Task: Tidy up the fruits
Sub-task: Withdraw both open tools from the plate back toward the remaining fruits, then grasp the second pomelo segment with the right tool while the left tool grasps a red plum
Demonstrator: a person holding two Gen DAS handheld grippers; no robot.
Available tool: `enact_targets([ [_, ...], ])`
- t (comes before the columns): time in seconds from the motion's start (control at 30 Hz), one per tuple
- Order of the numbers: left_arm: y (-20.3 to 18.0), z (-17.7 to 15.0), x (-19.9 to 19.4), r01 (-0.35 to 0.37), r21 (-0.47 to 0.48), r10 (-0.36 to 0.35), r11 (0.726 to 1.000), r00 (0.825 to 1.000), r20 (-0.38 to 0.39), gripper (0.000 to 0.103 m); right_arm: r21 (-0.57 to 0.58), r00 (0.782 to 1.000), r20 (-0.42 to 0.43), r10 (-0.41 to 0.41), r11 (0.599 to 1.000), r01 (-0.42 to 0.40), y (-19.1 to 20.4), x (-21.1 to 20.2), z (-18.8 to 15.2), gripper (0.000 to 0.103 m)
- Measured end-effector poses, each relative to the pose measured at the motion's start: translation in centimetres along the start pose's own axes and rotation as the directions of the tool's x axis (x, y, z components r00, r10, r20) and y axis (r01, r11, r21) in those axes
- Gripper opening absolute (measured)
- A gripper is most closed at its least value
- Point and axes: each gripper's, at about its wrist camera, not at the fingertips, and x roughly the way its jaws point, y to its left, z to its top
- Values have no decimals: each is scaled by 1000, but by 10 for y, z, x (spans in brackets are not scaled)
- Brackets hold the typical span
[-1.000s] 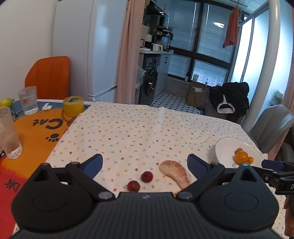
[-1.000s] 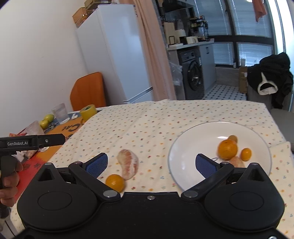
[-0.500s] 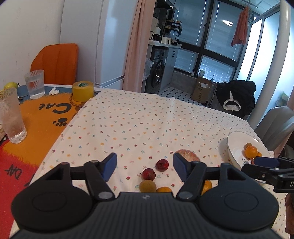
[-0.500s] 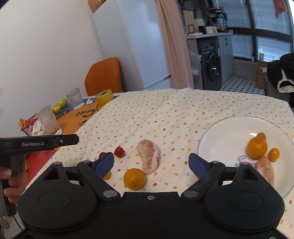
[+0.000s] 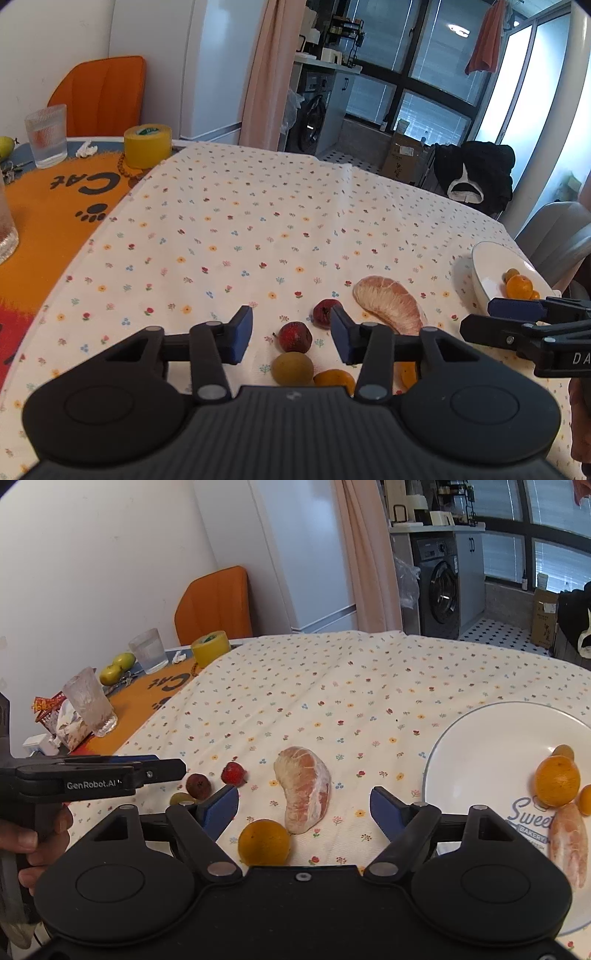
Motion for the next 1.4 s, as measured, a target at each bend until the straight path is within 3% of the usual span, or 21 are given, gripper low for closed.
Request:
enact_targets([
  [0.47,-3,-5,36,-12,-12,11,1000,996,-83,29,-16,999,-53,4,1000,-5,-4,35,7,76],
  [0.6,-4,-4,38,-18,0,18,1000,996,-83,22,-24,998,-64,8,1000,-10,-1,43,9,76],
  [0.73,-2,-2,37,-23,-12,21,1000,997,-80,21,-36,997,-82,-2,999,-1,2,51,12,76],
  [1.0,7,2,27,-30,-44,28,999,999,-43,21,-70,992,-127,-20,997,11,9,70,16,64],
  [1.17,12,4,22,-29,-58,28,998,999,-24,21,-145,989,-142,-46,989,26,18,77,15,62],
  [1.4,11,4,15,-21,-63,20,998,1000,-2,21,-243,988,-126,-89,969,56,24,81,14,40],
])
